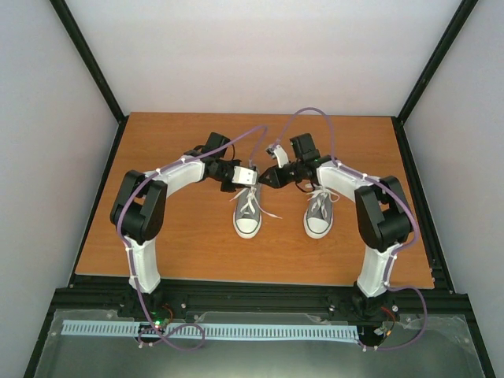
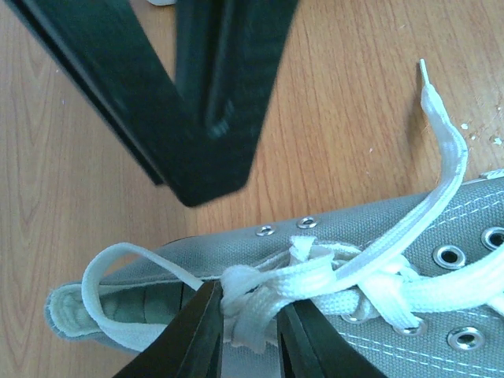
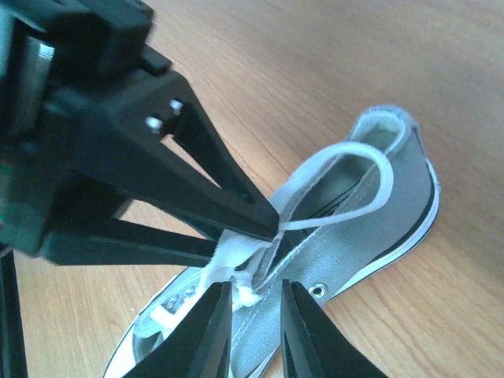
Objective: Tie the shoes
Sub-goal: Cross the shoelace with the shoelace.
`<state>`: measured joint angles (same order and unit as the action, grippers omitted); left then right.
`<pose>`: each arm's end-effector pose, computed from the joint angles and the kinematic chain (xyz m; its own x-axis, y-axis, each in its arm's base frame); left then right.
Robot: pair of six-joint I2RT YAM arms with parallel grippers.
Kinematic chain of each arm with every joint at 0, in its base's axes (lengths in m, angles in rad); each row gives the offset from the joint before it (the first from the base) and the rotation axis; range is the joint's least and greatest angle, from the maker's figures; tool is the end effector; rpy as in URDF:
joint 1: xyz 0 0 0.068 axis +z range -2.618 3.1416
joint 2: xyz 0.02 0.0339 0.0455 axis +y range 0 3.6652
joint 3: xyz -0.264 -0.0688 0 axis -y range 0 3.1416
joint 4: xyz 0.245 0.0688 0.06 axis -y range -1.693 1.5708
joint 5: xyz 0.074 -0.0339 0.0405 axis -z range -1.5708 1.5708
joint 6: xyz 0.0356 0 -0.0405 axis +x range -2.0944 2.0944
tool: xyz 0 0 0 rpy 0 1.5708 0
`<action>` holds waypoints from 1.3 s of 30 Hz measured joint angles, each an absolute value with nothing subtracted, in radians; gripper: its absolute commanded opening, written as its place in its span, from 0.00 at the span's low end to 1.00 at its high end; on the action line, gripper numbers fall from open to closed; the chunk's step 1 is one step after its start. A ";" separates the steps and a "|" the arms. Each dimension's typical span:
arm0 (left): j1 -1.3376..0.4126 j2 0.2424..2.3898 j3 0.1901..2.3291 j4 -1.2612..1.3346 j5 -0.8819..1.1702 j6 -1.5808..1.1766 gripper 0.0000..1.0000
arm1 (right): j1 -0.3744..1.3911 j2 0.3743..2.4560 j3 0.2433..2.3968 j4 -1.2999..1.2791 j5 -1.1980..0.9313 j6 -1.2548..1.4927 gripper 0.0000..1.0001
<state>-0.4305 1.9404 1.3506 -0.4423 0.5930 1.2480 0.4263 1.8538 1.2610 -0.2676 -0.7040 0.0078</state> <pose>0.3602 -0.1873 0.1844 0.3278 0.7149 -0.6177 0.9322 -0.1386 0.3343 0.3514 0.1849 0.2032 -0.6957 -0.3094 -0.6483 -0.6941 0.5219 0.4958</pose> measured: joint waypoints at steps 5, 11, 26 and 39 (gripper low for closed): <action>-0.430 1.940 1.351 -0.442 0.593 1.240 0.22 | 0.435 1.919 1.261 -0.242 -0.720 0.028 0.17; -0.430 1.940 1.351 -0.442 0.593 1.233 0.23 | 0.444 1.963 1.272 -0.208 -0.775 0.049 0.18; -0.427 1.940 1.351 -0.455 0.578 1.216 0.26 | 0.449 2.029 1.340 -0.215 -0.881 0.041 0.26; -0.427 1.940 1.351 -0.461 0.570 1.178 0.33 | 0.452 2.023 1.331 -0.233 -0.900 0.027 0.03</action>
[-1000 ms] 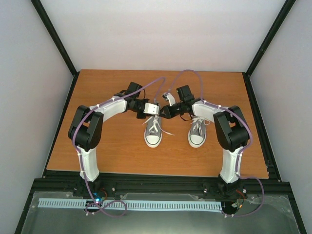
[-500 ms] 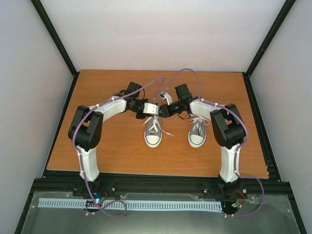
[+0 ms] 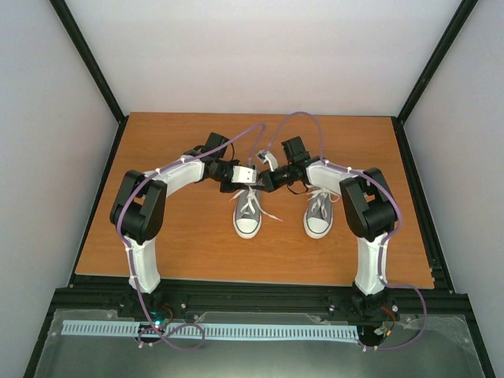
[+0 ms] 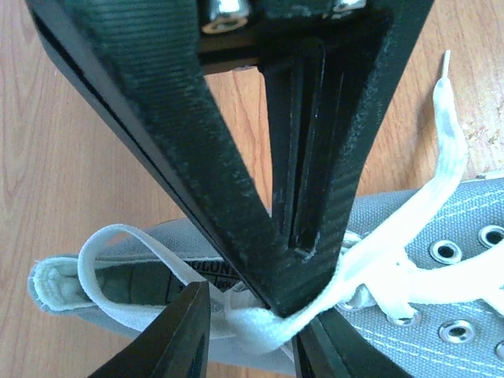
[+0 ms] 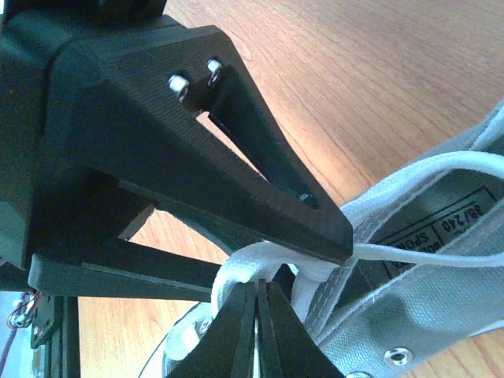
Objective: Tie the shoes
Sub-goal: Cross the shoelace with the shoelace.
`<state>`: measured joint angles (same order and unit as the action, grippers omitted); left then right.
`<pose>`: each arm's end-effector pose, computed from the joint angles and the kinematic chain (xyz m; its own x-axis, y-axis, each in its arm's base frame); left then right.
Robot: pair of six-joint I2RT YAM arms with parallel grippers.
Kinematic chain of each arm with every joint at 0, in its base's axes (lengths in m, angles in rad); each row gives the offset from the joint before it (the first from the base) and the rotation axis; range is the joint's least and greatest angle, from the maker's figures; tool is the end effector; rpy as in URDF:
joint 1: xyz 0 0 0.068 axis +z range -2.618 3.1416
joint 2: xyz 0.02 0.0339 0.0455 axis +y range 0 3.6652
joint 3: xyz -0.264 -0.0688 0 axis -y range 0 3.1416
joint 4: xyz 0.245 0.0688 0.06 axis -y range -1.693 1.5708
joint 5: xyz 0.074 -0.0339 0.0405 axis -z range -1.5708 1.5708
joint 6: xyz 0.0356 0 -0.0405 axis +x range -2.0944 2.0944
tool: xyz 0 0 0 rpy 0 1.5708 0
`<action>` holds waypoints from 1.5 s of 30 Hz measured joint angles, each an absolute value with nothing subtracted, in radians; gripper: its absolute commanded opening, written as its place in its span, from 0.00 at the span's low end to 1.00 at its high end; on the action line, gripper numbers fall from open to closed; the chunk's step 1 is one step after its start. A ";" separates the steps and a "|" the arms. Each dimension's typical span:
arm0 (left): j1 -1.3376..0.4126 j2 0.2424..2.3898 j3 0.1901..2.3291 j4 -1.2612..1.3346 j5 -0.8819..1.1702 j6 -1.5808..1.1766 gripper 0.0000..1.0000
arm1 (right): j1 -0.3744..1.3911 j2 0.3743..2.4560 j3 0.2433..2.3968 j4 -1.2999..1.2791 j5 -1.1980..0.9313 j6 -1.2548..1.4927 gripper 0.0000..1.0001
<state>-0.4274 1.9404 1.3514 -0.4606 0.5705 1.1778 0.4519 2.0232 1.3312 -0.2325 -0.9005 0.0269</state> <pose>0.3599 -0.1850 0.1833 0.2461 0.7422 -0.6233 0.9564 -0.0814 0.2806 0.3658 0.2086 0.1641 -0.7366 -0.3390 -0.5852 -0.6763 0.3620 0.6416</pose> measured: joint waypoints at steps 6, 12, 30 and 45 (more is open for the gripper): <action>-0.432 1.940 1.351 -0.450 0.569 1.184 0.38 | 0.452 1.971 1.303 -0.234 -0.860 0.027 0.03; -0.432 1.940 1.351 -0.450 0.555 1.198 0.39 | 0.447 1.938 1.298 -0.236 -0.837 0.026 0.03; -0.374 1.927 1.527 -0.770 0.593 1.371 0.49 | 0.438 1.936 1.293 -0.291 -0.795 -0.013 0.03; -0.332 2.034 1.706 -0.807 0.580 1.259 0.38 | 0.442 1.936 1.301 -0.337 -0.781 -0.047 0.03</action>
